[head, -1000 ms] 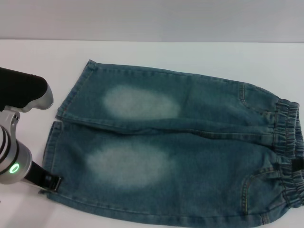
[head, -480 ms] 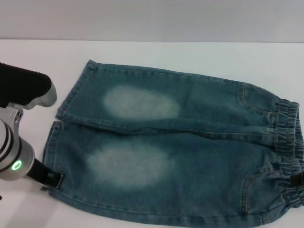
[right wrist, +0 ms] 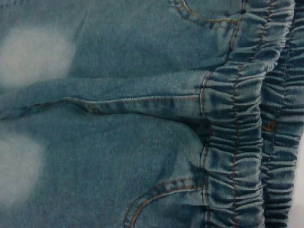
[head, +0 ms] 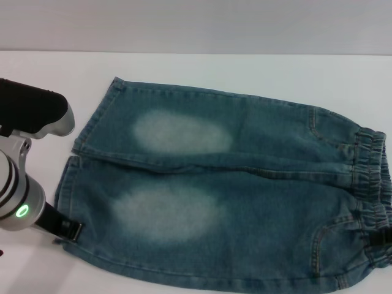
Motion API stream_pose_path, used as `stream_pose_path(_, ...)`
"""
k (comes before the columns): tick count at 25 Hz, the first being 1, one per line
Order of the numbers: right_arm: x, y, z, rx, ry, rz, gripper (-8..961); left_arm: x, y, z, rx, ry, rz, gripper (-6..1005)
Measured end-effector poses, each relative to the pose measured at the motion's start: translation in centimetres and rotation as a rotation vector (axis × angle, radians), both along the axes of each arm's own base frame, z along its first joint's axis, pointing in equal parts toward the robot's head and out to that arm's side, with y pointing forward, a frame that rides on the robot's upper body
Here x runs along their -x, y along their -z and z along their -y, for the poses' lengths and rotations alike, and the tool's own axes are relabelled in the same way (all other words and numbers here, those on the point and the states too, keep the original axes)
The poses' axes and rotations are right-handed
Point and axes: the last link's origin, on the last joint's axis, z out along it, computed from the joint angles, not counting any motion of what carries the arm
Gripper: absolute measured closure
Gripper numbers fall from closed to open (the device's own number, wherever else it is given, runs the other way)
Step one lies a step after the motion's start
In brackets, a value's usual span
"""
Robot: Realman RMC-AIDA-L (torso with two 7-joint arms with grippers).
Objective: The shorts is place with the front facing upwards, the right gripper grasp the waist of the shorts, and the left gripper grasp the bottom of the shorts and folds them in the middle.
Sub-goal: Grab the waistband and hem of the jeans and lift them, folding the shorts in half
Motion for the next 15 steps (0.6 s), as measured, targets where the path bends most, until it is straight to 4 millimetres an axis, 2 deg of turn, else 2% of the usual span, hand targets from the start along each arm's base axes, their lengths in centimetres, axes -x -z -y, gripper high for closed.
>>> stream_pose_path(15,-0.15,0.23,-0.12,0.014,-0.032,0.015,241,-0.32,0.18,-0.10,0.007,0.011,0.002,899)
